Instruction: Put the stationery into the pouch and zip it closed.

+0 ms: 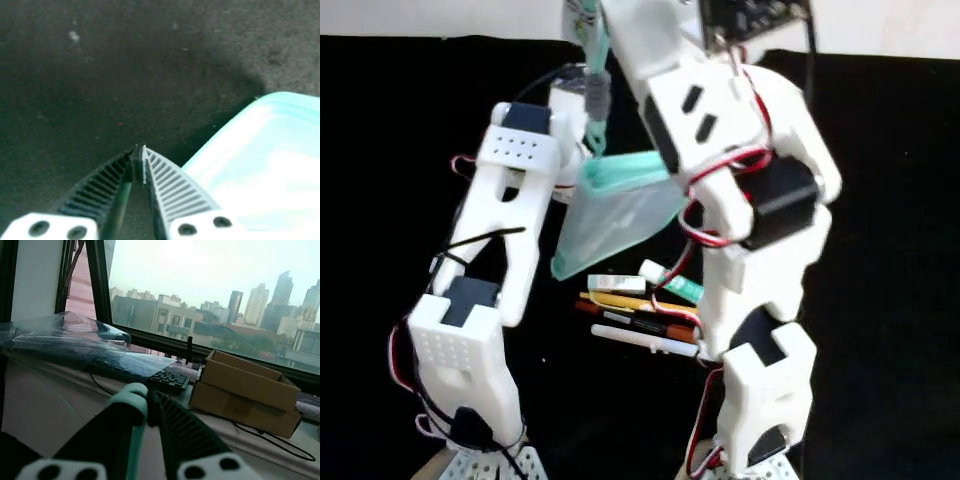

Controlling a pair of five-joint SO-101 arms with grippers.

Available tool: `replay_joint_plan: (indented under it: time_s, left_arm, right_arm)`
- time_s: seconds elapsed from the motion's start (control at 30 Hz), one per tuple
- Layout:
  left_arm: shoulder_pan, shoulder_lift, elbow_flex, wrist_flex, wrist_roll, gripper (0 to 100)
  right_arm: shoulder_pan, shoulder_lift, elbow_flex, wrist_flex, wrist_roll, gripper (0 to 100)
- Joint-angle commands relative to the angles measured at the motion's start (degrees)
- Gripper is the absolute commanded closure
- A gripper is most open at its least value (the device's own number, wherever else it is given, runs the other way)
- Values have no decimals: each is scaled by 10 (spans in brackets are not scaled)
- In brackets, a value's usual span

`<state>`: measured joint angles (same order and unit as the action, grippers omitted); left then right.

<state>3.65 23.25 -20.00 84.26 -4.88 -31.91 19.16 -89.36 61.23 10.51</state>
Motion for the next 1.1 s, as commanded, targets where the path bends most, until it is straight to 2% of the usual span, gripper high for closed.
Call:
replay_joint_plan:
  time_s: [0.0, 0.67, 0.8, 0.93, 1.07]
  left_arm:
    - [-22, -10, -2, 4, -4, 993]
    - [-100, -12, -8, -1, -4, 993]
    - [-143, -12, -35, -9, 25, 993]
    - [-204, -12, -116, -4, 91, 993]
    - [-219, -13, -223, 70, 134, 990]
  right_arm:
    - [-21, -3, 10, -15, -3, 992]
    - [-38, 70, 5, -47, -1, 992]
    - [-38, 70, 5, -55, -1, 992]
    - [-37, 70, 5, -64, -1, 992]
    - [-37, 70, 5, -65, -1, 992]
